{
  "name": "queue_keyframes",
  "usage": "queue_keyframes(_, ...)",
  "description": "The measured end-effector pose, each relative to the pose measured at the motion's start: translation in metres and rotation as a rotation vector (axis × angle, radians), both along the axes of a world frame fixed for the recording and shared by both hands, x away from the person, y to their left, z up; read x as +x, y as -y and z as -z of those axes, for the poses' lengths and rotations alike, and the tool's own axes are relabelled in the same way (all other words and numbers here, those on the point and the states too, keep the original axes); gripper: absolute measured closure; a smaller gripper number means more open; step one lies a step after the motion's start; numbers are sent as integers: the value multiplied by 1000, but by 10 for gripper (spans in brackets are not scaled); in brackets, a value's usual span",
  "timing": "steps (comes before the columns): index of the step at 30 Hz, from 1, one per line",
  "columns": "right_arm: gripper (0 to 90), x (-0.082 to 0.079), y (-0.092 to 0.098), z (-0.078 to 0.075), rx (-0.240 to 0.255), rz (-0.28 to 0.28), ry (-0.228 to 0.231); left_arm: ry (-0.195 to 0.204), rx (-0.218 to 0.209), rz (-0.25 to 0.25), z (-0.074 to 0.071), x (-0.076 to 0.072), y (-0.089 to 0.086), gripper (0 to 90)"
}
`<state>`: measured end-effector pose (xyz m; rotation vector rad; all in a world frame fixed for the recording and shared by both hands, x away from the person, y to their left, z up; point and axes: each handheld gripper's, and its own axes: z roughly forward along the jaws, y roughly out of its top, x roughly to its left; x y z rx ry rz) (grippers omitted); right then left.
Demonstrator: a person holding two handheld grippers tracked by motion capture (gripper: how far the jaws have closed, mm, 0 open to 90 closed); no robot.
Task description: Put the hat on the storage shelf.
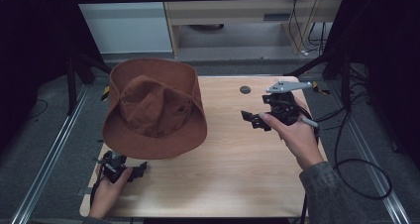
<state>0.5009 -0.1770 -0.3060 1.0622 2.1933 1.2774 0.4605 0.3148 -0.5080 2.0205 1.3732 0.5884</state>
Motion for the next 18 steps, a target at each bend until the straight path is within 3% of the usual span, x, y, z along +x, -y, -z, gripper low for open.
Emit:
queue_keyframes(8,74,-8,19,37,-30,46,-10,2,4,22,0,-2,-3,0)
queue_keyframes(12,81,-11,33,68,-32,72,-58,2,5,29,0,-3,-4,0)
queue_keyframes(16,95,-13,39,84,-71,88,-92,2,4,28,0,-3,-4,0)
queue_keyframes(17,123,-13,41,96,-85,100,-114,2,6,27,0,-3,-4,0)
queue_keyframes(18,123,-13,41,96,-85,100,-114,2,6,27,0,-3,-4,0)
